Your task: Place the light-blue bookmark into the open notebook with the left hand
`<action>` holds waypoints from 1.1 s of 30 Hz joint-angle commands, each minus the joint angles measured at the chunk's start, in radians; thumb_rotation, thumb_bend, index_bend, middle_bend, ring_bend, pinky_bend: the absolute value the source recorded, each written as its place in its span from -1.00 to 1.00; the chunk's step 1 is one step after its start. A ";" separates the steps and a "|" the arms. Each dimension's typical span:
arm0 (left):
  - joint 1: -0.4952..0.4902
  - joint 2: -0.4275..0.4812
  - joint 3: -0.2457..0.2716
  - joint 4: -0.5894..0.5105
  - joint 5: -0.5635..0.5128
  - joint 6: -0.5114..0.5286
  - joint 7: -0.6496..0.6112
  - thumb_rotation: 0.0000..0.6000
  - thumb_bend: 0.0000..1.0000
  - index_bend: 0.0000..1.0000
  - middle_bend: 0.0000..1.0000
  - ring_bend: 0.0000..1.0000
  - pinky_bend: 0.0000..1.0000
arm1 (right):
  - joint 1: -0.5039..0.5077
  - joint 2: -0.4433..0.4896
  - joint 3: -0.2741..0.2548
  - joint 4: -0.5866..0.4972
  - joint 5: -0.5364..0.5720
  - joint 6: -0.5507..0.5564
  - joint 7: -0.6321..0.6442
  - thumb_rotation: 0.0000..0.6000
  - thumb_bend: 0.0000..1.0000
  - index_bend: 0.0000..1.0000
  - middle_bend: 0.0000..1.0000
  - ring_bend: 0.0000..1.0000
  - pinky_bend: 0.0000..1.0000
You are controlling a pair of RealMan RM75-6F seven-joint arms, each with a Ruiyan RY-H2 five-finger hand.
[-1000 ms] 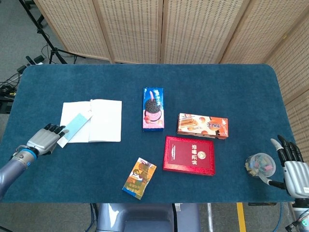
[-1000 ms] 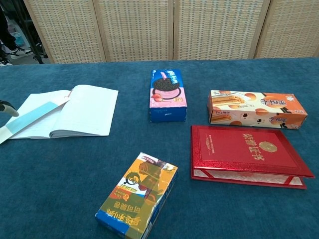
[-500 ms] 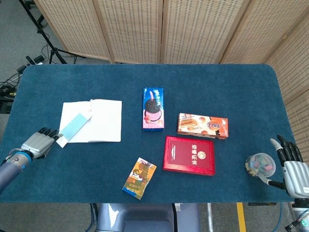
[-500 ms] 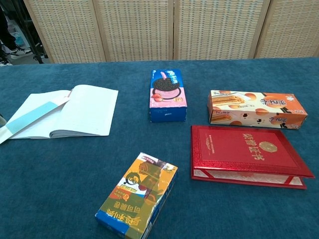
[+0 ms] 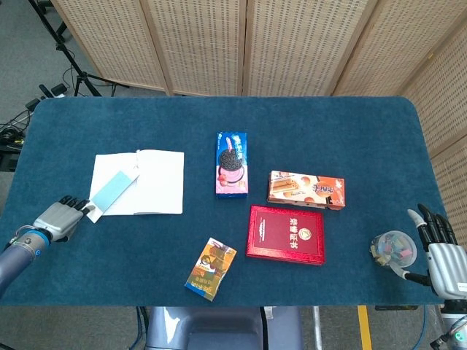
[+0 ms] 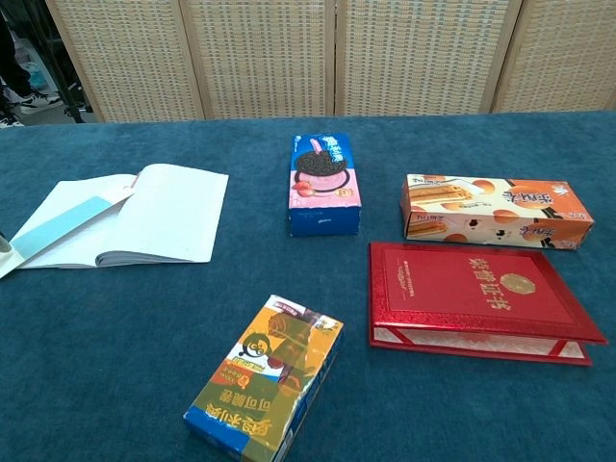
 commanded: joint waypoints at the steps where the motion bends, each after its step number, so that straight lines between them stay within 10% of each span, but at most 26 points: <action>1: -0.009 -0.006 0.008 -0.003 -0.020 -0.005 0.017 1.00 0.53 -1.00 -1.00 -1.00 -1.00 | 0.000 0.000 0.000 -0.001 -0.002 0.002 0.000 1.00 -1.00 -1.00 -1.00 -1.00 -1.00; 33: -0.052 -0.089 0.049 -0.008 -0.182 0.064 0.096 1.00 0.52 -1.00 -1.00 -1.00 -1.00 | -0.004 0.003 0.000 -0.003 -0.004 0.009 0.004 1.00 -1.00 -1.00 -1.00 -1.00 -1.00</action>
